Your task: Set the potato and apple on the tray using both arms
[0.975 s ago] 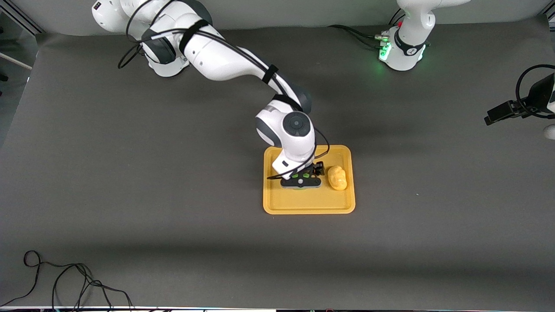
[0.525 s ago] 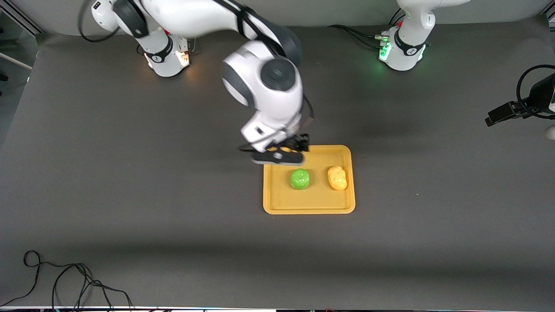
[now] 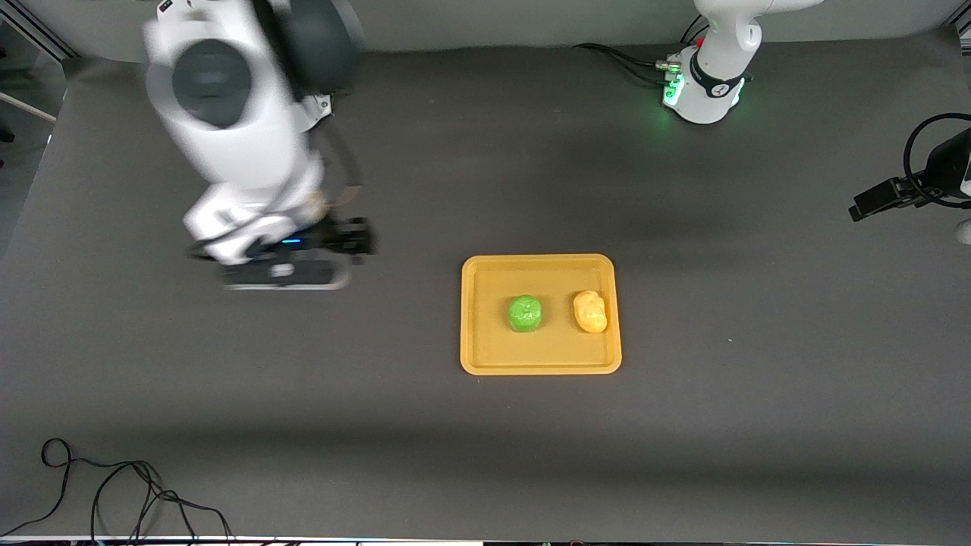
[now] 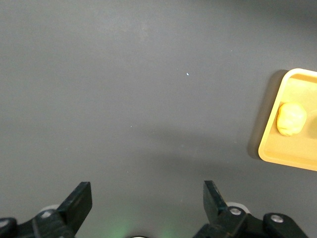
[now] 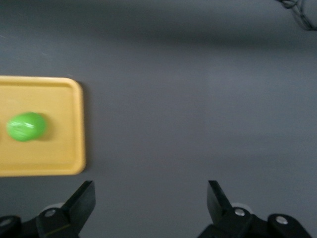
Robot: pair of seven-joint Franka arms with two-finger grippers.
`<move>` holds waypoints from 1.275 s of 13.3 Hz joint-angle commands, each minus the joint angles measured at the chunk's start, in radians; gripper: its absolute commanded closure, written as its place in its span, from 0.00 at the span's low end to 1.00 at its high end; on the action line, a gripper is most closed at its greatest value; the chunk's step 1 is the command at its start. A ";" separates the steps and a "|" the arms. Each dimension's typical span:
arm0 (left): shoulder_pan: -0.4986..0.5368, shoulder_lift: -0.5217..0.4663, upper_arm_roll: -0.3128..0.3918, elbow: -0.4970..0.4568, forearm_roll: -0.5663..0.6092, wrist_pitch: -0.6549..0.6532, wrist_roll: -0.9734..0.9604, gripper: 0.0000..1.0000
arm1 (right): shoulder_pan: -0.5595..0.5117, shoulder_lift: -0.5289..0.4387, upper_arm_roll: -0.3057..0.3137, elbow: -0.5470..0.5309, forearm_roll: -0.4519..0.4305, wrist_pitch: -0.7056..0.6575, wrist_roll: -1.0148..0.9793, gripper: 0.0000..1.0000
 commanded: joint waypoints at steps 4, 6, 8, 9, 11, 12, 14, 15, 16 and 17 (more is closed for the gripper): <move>-0.015 -0.029 -0.023 -0.002 0.054 0.006 0.008 0.00 | -0.288 -0.270 0.015 -0.355 0.072 0.136 -0.348 0.00; -0.010 -0.031 -0.045 -0.002 0.062 0.006 0.009 0.00 | -0.377 -0.321 0.045 -0.442 0.068 0.198 -0.411 0.00; -0.010 -0.023 -0.045 -0.002 0.062 0.014 0.009 0.00 | -0.458 -0.327 0.083 -0.452 0.059 0.198 -0.422 0.00; -0.013 -0.013 -0.046 0.005 0.062 0.015 0.011 0.00 | -0.489 -0.327 0.097 -0.450 0.059 0.197 -0.421 0.00; -0.016 0.001 -0.053 0.008 0.080 0.018 0.054 0.00 | -0.528 -0.327 0.105 -0.449 0.052 0.195 -0.422 0.00; -0.013 0.001 -0.054 0.008 0.069 0.027 0.061 0.00 | -0.528 -0.327 0.101 -0.446 0.049 0.188 -0.421 0.00; -0.012 0.001 -0.054 0.008 0.068 0.034 0.080 0.00 | -0.528 -0.326 0.094 -0.446 0.047 0.184 -0.418 0.00; -0.010 0.001 -0.054 0.008 0.066 0.035 0.081 0.00 | -0.528 -0.326 0.093 -0.446 0.047 0.184 -0.413 0.00; -0.010 0.001 -0.054 0.008 0.066 0.037 0.081 0.00 | -0.528 -0.326 0.093 -0.446 0.047 0.183 -0.405 0.00; -0.010 0.001 -0.054 0.008 0.066 0.037 0.081 0.00 | -0.532 -0.323 0.093 -0.446 0.050 0.181 -0.402 0.00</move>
